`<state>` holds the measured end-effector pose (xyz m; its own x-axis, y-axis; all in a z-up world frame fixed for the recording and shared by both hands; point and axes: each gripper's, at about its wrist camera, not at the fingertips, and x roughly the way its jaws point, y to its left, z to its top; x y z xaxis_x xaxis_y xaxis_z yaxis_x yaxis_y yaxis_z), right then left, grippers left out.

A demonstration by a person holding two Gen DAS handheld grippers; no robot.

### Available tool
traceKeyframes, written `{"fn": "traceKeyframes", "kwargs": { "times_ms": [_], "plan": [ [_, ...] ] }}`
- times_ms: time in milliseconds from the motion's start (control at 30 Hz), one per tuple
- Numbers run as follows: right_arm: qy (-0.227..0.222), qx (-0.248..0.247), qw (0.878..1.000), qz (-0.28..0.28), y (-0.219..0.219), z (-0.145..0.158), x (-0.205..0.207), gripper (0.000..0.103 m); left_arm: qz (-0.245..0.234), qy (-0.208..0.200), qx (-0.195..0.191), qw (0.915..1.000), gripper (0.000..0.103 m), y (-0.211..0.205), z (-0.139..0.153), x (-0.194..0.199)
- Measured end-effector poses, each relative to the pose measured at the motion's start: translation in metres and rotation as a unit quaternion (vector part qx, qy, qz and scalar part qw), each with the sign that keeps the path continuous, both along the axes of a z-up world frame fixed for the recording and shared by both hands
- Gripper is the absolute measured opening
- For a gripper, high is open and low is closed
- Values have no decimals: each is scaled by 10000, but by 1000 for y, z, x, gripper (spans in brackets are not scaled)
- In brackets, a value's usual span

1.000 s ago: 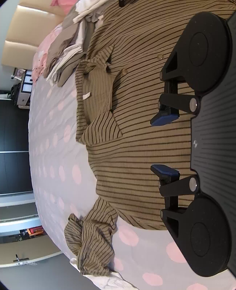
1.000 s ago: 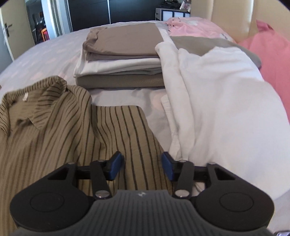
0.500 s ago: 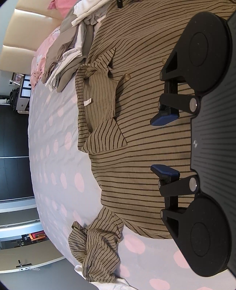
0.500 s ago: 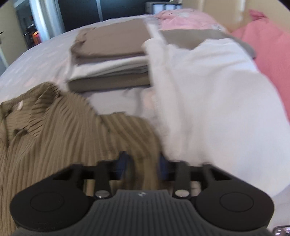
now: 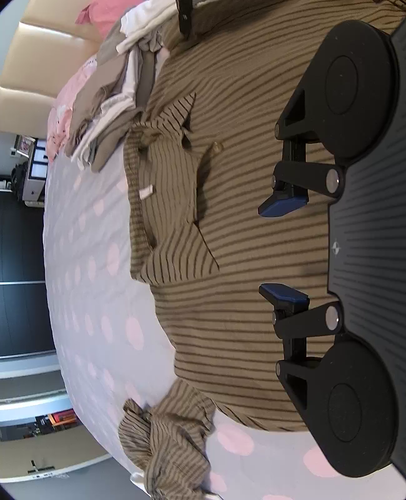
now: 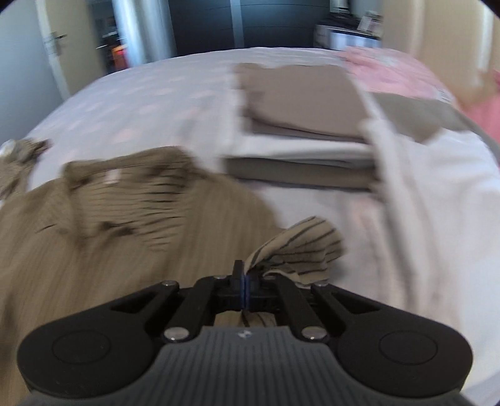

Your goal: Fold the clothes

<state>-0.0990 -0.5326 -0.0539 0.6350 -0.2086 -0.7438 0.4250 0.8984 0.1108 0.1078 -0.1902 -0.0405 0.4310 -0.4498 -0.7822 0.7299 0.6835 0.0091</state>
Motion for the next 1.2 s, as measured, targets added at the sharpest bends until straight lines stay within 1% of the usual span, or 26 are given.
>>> {"fn": "traceKeyframes", "kwargs": {
  "times_ms": [33,67,100,133,200,267,400,533,600,767,867,900,933,967,1067,1100,1167,1200],
  "plan": [
    [-26,64,9998,206,9,1,5,5,-27,7,-16,10000,45,-2,0,-1],
    [-9,156,9990,427,17,1,11,7,-62,10,-31,10000,45,-3,1,-1],
    [39,150,9983,571,25,1,15,12,-99,10,-41,9999,45,-4,1,-2],
    [82,44,9979,643,31,3,16,25,-127,15,-40,9999,45,-3,1,-3],
    [137,-164,9970,742,39,10,15,36,-170,25,-17,9999,45,-3,0,-4],
    [154,-282,9965,767,41,17,7,36,-187,50,12,9998,45,0,-2,-5],
    [288,-302,9969,673,37,27,-17,36,-195,158,16,9997,45,2,-5,-6],
    [506,-33,9967,630,42,28,-61,36,-304,250,-88,9992,45,-4,0,-9],
    [623,131,9960,627,46,24,-90,36,-358,296,-141,9988,45,-6,3,-11],
    [1074,477,9911,623,57,13,-156,36,-544,336,-168,9978,45,-16,9,-24],
    [1334,683,9855,800,67,9,-186,42,-642,300,-131,9974,45,-17,11,-32],
    [1409,696,9836,883,70,8,-193,46,-660,278,-107,9974,45,-17,11,-34],
    [1501,683,9809,1031,74,5,-197,52,-674,258,-83,9974,45,-16,11,-37],
    [1595,667,9778,1185,78,1,-200,53,-676,241,-62,9974,45,-14,11,-39],
    [1887,666,9668,1588,86,-14,-206,52,-629,190,-32,9978,45,-6,13,-42],
    [2000,681,9628,1683,87,-22,-207,49,-595,169,-42,9981,45,-3,14,-42],
    [2127,911,9571,1743,86,-30,-211,38,-520,134,-82,9985,45,2,17,-41],
    [2188,1031,9540,1769,86,-35,-213,18,-481,126,-107,9987,45,4,19,-40]
  ]
}}
